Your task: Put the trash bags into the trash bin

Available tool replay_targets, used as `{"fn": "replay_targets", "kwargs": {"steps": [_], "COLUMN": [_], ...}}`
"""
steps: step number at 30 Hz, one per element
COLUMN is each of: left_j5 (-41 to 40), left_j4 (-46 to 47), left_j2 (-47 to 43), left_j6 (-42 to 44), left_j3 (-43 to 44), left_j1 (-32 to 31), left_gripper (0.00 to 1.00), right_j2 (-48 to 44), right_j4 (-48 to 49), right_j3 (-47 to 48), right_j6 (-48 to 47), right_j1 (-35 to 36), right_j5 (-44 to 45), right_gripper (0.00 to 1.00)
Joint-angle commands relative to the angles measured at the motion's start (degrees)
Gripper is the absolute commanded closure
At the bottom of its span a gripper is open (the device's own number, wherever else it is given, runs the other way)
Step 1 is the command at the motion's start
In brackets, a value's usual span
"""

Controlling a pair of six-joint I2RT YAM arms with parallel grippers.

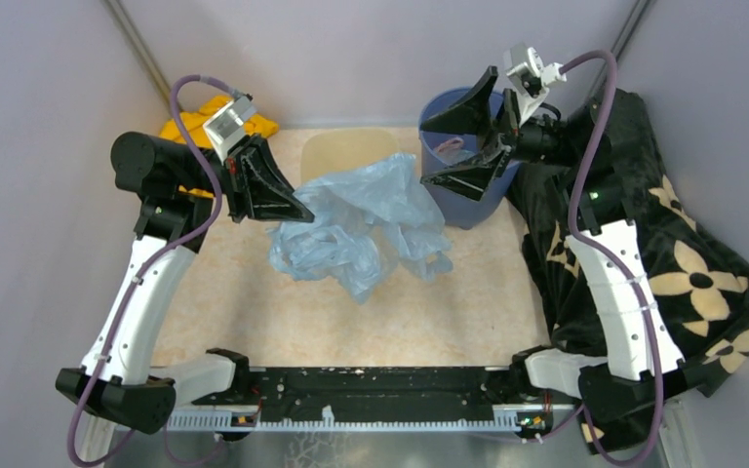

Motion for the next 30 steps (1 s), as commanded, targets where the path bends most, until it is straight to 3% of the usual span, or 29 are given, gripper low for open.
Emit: {"fn": "replay_targets", "kwargs": {"steps": [1, 4, 8, 20, 27, 30], "left_j5": [1.2, 1.0, 0.9, 0.5, 0.0, -0.2], "left_j4": [2.4, 2.5, 2.9, 4.3, 4.7, 4.9], "left_j2": [-0.3, -0.1, 0.3, 1.3, 2.2, 2.6], "left_j6": [0.0, 0.0, -0.4, -1.7, -1.7, -1.7], "left_j3": [-0.2, -0.2, -0.1, -0.3, -0.5, -0.5], "left_j1": [0.2, 0.2, 0.2, 0.2, 0.2, 0.2], "left_gripper": [1.00, 1.00, 1.00, 1.00, 1.00, 1.00], "right_j2": [0.3, 1.0, 1.5, 6.5, 8.6, 8.8], "right_j4": [21.1, 29.5, 28.9, 0.1, -8.3, -11.6], "right_j3": [-4.1, -6.9, -8.2, 0.3, 2.0, 2.4], "right_j6": [14.6, 20.7, 19.9, -2.3, -9.1, -11.7], "right_j1": [-0.5, -0.4, 0.6, 8.4, 13.1, 14.0], "right_j5": [-8.5, -9.6, -9.1, -1.5, 1.6, 2.7], "right_gripper": [0.01, 0.01, 0.01, 0.01, 0.02, 0.08]}}
